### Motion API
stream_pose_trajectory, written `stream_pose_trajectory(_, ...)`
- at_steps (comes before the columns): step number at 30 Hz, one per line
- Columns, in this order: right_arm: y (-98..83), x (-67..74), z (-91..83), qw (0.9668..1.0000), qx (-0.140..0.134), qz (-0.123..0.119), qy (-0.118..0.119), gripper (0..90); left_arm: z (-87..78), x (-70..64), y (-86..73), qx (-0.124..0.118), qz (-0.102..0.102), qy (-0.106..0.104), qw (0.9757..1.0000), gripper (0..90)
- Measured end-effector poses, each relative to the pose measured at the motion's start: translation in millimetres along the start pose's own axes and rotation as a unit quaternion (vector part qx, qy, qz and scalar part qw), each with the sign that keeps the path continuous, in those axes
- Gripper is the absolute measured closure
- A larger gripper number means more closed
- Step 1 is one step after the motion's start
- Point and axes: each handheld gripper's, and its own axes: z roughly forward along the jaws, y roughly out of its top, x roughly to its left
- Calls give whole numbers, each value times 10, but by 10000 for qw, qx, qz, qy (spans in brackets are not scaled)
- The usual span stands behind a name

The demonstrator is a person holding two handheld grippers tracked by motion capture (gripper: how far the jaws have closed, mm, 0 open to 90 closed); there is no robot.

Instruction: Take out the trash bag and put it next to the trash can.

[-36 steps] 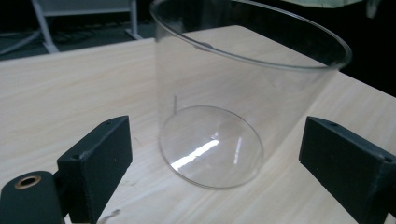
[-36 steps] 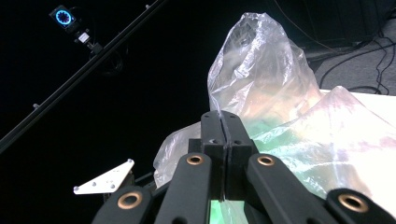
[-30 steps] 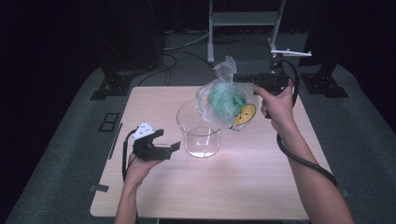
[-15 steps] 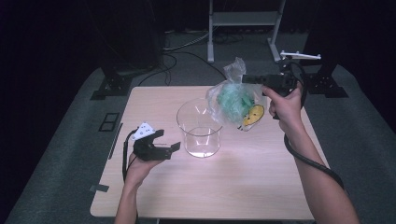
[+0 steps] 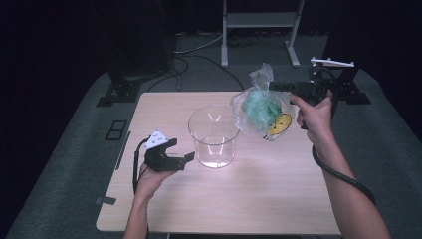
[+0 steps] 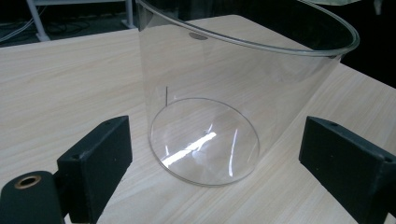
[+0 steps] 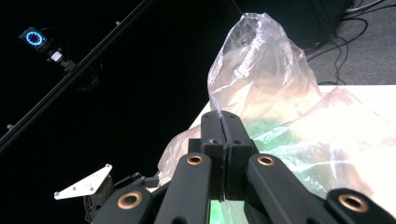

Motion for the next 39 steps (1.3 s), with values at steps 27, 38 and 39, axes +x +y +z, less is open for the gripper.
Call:
stream_pose_trajectory(27,-281,-581,-54,9984,60,486,-298,900,36,-3,-19,100,-15,27,9999,85)
stream_pose_trajectory(38,-496,-795,155,9963,375,568,-519,900,26,2,-20,86,-25,31,10000,85)
stream_pose_trajectory(39,-516,-815,175,9961,405,578,-525,900,26,5,-22,93,-17,31,10000,85)
